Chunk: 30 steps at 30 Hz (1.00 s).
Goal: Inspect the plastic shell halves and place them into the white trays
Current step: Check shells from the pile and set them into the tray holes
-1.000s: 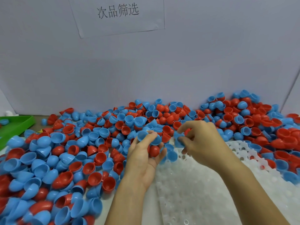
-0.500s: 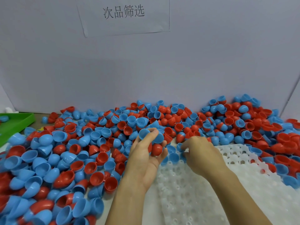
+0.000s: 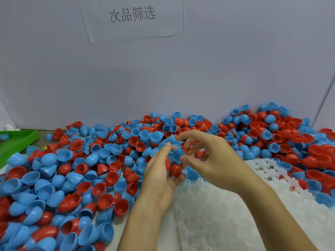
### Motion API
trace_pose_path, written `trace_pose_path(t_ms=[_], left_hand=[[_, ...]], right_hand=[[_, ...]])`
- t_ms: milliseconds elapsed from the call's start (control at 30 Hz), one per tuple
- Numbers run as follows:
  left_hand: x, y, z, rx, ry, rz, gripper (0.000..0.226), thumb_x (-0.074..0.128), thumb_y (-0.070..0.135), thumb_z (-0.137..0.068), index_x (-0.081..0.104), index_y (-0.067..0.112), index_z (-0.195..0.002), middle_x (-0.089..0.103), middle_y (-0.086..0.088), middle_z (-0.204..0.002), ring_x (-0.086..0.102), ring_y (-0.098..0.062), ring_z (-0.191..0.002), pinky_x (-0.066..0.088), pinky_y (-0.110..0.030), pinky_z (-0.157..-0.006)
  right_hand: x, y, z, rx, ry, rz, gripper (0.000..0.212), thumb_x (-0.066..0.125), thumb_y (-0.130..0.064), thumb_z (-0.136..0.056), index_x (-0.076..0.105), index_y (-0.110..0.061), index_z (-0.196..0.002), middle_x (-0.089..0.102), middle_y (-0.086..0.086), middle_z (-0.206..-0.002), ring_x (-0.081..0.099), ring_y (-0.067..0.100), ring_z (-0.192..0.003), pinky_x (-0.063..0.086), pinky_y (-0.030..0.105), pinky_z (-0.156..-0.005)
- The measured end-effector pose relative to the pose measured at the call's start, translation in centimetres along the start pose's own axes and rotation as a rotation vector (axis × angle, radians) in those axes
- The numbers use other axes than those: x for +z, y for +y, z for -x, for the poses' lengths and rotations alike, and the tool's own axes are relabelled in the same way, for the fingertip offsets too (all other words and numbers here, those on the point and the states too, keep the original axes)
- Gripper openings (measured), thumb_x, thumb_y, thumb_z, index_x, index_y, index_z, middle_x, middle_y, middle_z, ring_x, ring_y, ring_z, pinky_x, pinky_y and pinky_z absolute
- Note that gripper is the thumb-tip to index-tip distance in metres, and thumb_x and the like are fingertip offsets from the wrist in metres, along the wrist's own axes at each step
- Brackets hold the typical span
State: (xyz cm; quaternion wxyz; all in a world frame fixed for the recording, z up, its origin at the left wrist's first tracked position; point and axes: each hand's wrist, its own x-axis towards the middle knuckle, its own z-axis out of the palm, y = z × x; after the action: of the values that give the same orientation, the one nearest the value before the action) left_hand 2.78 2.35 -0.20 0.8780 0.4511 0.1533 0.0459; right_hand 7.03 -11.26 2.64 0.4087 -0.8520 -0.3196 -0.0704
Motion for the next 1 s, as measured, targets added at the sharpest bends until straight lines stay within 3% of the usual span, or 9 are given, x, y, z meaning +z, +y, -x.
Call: trace_pose_path(t_ms=[167,333,500,667,767,867,933,1000], left_hand=[[0.1,-0.3,0.3,-0.034,-0.097,-0.140,0.026,0.061,0.033,-0.097,0.075,0.015,-0.108,0.074,-0.008,-0.097,0.066,-0.014,-0.066,0.049,-0.025,-0.049],[0.2,-0.2,0.4,-0.016,-0.123,-0.164,0.023,0.061,0.033,-0.097,0.078,0.017,-0.103,0.075,-0.008,-0.093,0.064,-0.014,-0.065,0.049,-0.024,-0.049],[0.4,-0.4,0.3,0.012,-0.125,-0.229,0.018,0.062,0.026,-0.097,0.076,0.016,-0.102,0.070,-0.005,-0.087,0.061,-0.014,-0.061,0.044,-0.024,-0.048],[0.2,0.0,-0.2,0.065,0.017,-0.146,0.016,0.064,0.024,-0.095,0.074,0.013,-0.103,0.073,-0.003,-0.077,0.066,-0.011,-0.061,0.050,-0.023,-0.047],[-0.2,0.2,-0.2,0.078,0.071,-0.049,0.014,0.064,0.022,-0.096,0.071,0.013,-0.103,0.071,-0.002,-0.073,0.067,-0.012,-0.061,0.050,-0.022,-0.046],[-0.2,0.2,-0.2,0.069,0.073,-0.003,0.016,0.064,0.023,-0.096,0.070,0.012,-0.106,0.072,-0.003,-0.075,0.068,-0.011,-0.062,0.050,-0.023,-0.047],[-0.1,0.2,-0.2,0.052,0.073,0.010,0.018,0.064,0.023,-0.096,0.070,0.011,-0.109,0.072,-0.005,-0.076,0.068,-0.013,-0.063,0.051,-0.023,-0.047],[-0.1,0.2,-0.2,0.036,0.073,0.023,0.020,0.064,0.022,-0.096,0.070,0.010,-0.110,0.073,-0.007,-0.080,0.068,-0.014,-0.066,0.051,-0.023,-0.048]], right_hand=[[0.8,0.6,0.0,-0.015,0.161,0.114,0.020,0.067,-0.005,-0.087,0.072,-0.024,-0.088,0.066,-0.006,-0.071,0.061,0.006,-0.065,0.049,0.016,-0.060],[0.1,0.9,0.1,0.019,0.177,0.091,0.032,0.063,-0.002,-0.087,0.065,-0.032,-0.097,0.061,-0.001,-0.062,0.059,0.010,-0.054,0.047,0.014,-0.051],[0.2,0.9,0.0,0.042,0.108,0.149,0.019,0.070,-0.013,-0.088,0.075,-0.018,-0.106,0.063,-0.007,-0.061,0.063,0.007,-0.061,0.049,0.012,-0.059],[-2.3,1.6,-0.3,0.168,0.271,0.263,0.016,0.070,-0.010,-0.088,0.076,-0.013,-0.102,0.065,-0.007,-0.065,0.062,0.014,-0.059,0.050,0.014,-0.054],[-3.7,2.8,-0.6,0.350,0.065,0.453,0.015,0.069,-0.013,-0.089,0.074,-0.011,-0.103,0.064,0.001,-0.075,0.061,0.017,-0.063,0.052,0.027,-0.054],[-2.9,3.2,-0.7,0.464,-0.160,0.612,0.018,0.065,-0.009,-0.088,0.072,-0.008,-0.103,0.067,0.012,-0.104,0.067,0.028,-0.087,0.060,0.041,-0.077],[-1.8,3.3,-0.4,0.504,-0.225,0.657,0.027,0.063,-0.007,-0.088,0.068,-0.014,-0.113,0.059,0.011,-0.116,0.063,0.030,-0.098,0.056,0.037,-0.082],[-1.0,3.4,-0.1,0.498,-0.226,0.701,0.031,0.062,-0.006,-0.088,0.067,-0.019,-0.115,0.058,0.009,-0.113,0.062,0.028,-0.095,0.052,0.034,-0.075]])
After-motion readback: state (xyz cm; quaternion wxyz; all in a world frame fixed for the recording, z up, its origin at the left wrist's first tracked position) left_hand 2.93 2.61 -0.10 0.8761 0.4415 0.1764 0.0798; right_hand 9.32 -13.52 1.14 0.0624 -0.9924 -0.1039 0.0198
